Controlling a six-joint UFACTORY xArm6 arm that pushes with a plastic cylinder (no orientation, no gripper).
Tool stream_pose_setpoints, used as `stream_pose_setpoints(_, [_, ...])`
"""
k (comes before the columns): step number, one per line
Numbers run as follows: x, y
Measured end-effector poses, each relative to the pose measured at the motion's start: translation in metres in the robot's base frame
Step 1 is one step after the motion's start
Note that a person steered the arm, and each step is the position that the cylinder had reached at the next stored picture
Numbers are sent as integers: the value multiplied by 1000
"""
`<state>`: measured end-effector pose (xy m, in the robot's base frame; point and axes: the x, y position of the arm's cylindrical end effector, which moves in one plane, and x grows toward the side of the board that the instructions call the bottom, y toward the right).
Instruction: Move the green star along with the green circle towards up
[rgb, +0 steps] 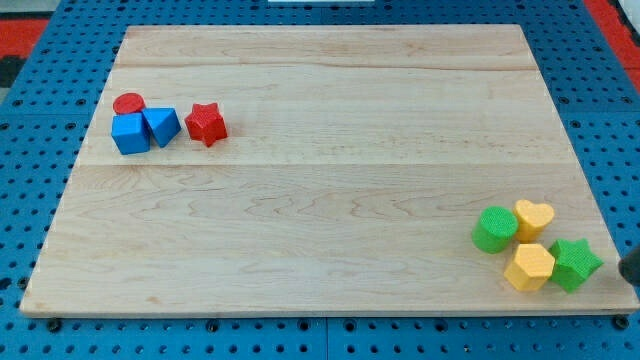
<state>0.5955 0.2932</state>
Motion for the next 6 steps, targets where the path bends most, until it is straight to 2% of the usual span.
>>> stream_pose_setpoints(1, [3,-70])
stream_pose_setpoints(2, [-30,-111])
stream_pose_setpoints(4, [-49,-98])
stream_pose_setpoints(6, [-95,-133])
